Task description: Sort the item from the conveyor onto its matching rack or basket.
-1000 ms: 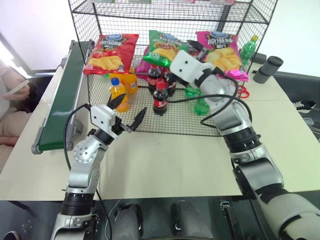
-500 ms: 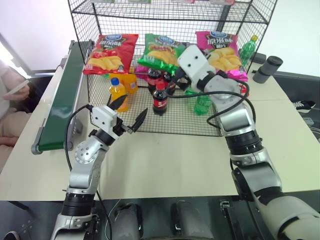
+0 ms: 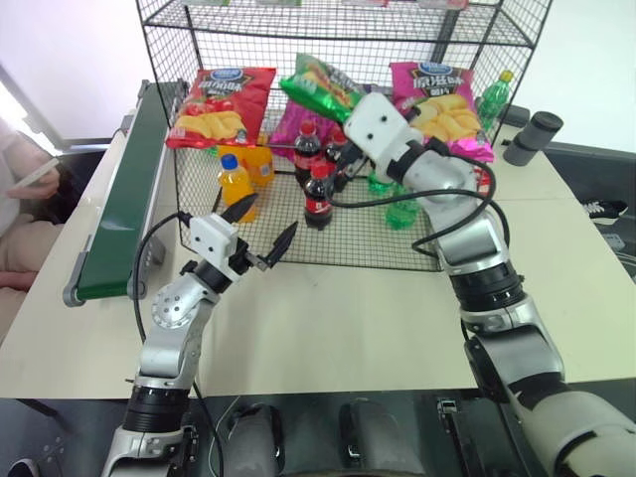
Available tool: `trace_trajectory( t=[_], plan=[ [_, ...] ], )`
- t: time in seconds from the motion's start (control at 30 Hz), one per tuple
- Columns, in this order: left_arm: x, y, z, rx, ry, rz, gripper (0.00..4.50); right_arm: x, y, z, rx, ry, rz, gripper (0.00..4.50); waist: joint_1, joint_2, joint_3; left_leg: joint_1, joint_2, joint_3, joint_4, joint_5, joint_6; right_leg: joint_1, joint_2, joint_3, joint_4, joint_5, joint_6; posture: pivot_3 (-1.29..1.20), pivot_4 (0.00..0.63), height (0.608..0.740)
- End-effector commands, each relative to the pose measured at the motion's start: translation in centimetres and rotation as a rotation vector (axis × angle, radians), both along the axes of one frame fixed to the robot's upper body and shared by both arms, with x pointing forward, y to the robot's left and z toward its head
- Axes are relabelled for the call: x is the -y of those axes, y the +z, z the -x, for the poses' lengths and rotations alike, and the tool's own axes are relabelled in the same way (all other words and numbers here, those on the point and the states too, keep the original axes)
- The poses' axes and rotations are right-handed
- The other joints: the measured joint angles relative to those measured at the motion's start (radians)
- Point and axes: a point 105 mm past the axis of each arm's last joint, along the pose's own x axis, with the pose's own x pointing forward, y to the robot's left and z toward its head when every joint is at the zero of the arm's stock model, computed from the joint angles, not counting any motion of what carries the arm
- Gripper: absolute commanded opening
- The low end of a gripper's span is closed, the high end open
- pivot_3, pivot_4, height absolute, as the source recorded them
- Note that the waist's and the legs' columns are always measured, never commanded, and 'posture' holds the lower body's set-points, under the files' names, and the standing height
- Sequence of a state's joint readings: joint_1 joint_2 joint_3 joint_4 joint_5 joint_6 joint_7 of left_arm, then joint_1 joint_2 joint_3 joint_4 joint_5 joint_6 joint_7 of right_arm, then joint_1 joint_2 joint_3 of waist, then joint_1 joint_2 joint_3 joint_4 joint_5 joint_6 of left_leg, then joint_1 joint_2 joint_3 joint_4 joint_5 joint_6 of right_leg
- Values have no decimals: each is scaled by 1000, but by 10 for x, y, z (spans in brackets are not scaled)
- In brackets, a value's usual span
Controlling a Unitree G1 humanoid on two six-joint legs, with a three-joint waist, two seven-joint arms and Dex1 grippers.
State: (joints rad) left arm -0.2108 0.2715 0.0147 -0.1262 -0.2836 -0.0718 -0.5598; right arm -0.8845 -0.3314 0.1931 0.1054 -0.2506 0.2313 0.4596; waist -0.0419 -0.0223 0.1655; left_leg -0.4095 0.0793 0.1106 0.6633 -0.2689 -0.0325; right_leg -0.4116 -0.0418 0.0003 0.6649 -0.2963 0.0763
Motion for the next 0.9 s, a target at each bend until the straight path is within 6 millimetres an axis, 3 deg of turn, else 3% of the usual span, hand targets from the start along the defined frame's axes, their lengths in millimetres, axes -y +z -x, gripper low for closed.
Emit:
trace_trajectory(
  t=[0.03,0.2,0.3,0.77,0.9],
  plan=[
    [3,14,6,63,-11,2,4500,-2,17,7,141,-4,91,36,0,0,0,0,0,0,0,0,0,0,0,0,0,0,0,0,150,740],
    [4,14,5,61,-13,10,4500,-3,15,3,311,-40,355,36,0,0,0,0,-1,0,0,0,0,0,0,0,0,0,0,0,150,740],
    [5,14,5,63,-18,7,4500,-5,13,-1,347,-37,414,36,-2,0,0,0,-1,0,0,0,0,0,0,0,0,0,0,0,150,740],
    [6,14,7,66,-9,13,4500,3,7,-17,315,-38,419,36,-1,0,0,0,0,1,0,0,0,0,0,0,0,0,0,0,150,740],
    [8,14,7,66,-13,20,4500,5,9,-18,301,-32,391,1728,0,0,0,0,0,1,0,0,0,0,0,0,0,0,0,0,150,740]
  ],
)
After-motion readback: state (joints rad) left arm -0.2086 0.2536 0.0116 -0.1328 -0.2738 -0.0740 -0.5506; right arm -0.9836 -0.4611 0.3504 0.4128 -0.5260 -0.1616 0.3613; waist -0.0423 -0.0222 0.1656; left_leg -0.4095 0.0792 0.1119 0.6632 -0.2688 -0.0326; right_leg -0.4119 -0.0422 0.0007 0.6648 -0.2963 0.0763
